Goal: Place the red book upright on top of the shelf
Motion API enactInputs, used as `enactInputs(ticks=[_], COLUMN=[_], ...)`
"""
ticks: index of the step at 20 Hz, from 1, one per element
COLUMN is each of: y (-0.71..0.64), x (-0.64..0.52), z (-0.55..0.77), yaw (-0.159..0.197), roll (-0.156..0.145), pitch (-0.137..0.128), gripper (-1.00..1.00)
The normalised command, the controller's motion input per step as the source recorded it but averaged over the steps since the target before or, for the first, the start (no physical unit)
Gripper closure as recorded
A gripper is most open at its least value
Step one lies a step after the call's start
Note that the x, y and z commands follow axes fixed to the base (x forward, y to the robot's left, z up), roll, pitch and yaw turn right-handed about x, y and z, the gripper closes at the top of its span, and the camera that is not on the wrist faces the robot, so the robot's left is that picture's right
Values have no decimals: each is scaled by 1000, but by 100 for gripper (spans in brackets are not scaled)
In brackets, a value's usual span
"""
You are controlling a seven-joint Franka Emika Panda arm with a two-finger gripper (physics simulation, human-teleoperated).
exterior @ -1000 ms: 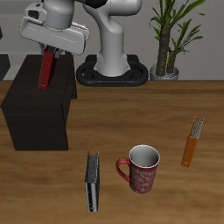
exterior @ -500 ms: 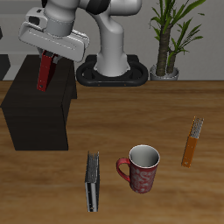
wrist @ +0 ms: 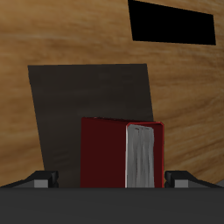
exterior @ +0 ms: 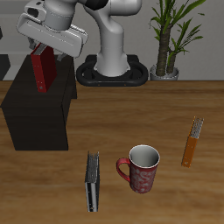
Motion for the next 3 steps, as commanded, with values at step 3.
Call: enactInputs(ticks=[3], y=[68], x=[-116], z=[271], yaw=[23], roll=[-15], pitch=[-47], gripper=[-100])
